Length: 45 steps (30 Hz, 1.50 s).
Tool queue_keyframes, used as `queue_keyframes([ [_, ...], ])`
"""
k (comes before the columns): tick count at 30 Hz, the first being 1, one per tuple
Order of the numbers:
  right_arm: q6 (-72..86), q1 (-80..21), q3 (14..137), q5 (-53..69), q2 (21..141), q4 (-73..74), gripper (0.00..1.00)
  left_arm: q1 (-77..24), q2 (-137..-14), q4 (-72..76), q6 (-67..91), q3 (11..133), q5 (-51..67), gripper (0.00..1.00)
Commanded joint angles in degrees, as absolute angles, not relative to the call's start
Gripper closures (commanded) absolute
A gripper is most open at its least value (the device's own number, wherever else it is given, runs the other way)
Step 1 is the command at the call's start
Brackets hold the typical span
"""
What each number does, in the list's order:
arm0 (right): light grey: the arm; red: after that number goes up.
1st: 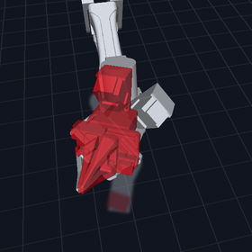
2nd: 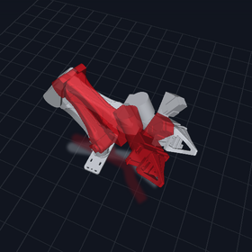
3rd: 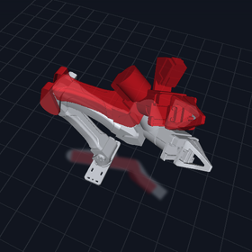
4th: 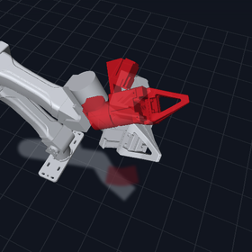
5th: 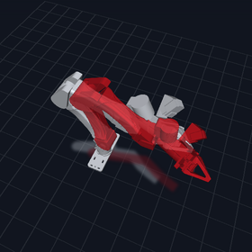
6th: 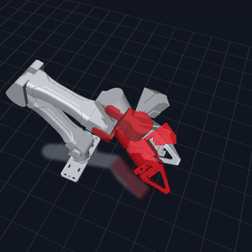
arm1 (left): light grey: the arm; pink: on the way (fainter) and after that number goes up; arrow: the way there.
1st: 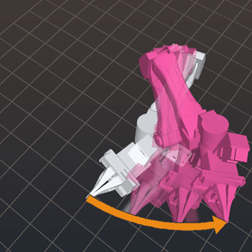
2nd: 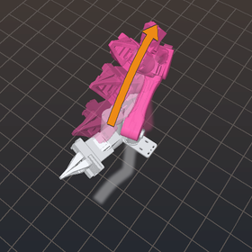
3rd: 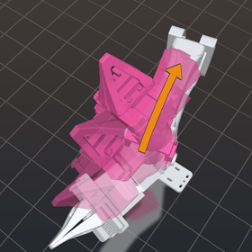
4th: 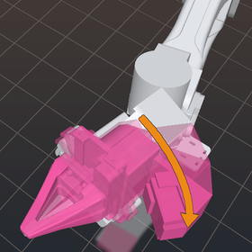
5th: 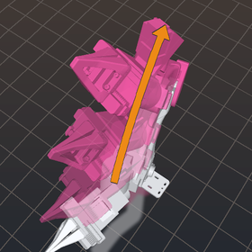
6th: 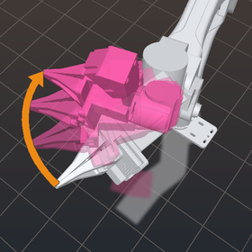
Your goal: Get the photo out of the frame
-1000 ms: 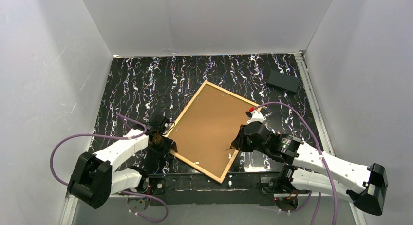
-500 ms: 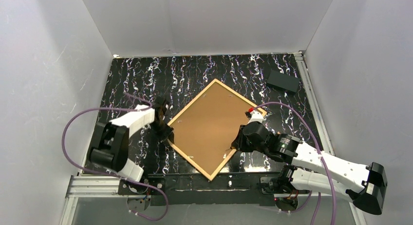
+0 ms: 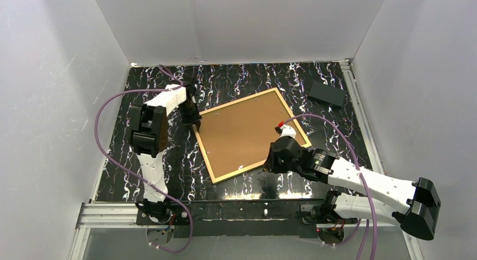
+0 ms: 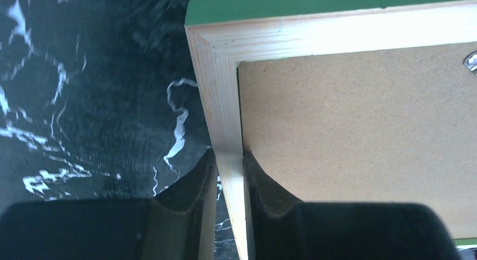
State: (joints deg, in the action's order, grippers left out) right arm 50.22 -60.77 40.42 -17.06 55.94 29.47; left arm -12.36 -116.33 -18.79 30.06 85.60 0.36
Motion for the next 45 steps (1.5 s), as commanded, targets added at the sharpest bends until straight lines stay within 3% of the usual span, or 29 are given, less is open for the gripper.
queue_keyframes([
  [1, 48.8, -60.9, 44.3, -16.3, 57.0, 27.1, 0.99, -12.7, -121.6, -24.4, 19.2, 90.2, 1.5, 1.0],
  [9, 47.3, -60.9, 48.4, -15.6, 60.1, 27.1, 0.99, -12.4, -126.3, -27.8, 18.6, 99.1, 5.2, 0.98],
  [11, 47.3, -60.9, 48.6, -14.6, 60.6, 26.3, 0.99, -11.7, -125.8, -30.8, 21.2, 100.8, 4.5, 0.68],
  [13, 47.4, -60.9, 48.4, -14.3, 60.6, 25.4, 0.99, -11.3, -122.7, -32.0, 24.5, 99.6, 4.2, 0.46],
  [14, 47.5, -60.9, 48.4, -14.2, 60.6, 24.9, 0.99, -11.3, -120.2, -32.3, 25.9, 98.2, 4.4, 0.38],
  [16, 47.5, -60.9, 48.4, -14.0, 60.7, 24.4, 0.99, -11.2, -113.9, -31.5, 28.3, 94.3, 6.0, 0.33],
  [19, 47.7, -60.6, 48.3, -12.9, 61.2, 23.4, 0.99, -11.2, -101.4, -24.0, 30.0, 83.6, 11.8, 0.31],
  [23, 48.8, -58.6, 45.5, -8.4, 59.8, 19.9, 0.99, -11.9, -87.7, -2.5, 33.1, 65.5, 31.8, 0.32],
  [28, 47.3, -50.7, 39.4, 9.3, 54.6, 13.1, 0.99, -21.5, -81.8, 26.0, 36.0, 51.9, 48.1, 0.32],
  [34, 44.1, -44.0, 37.5, 22.8, 50.7, 13.7, 0.99, -36.2, -82.9, 21.8, 23.4, 53.0, 57.2, 0.32],
  [39, 46.5, -41.5, 33.1, 29.1, 48.1, 7.8, 0.99, -38.9, -84.0, 31.1, 27.9, 51.6, 61.8, 0.33],
  [45, 48.1, -41.2, 31.9, 29.6, 46.9, 6.7, 0.99, -41.2, -85.5, 26.7, 24.8, 53.5, 65.4, 0.43],
])
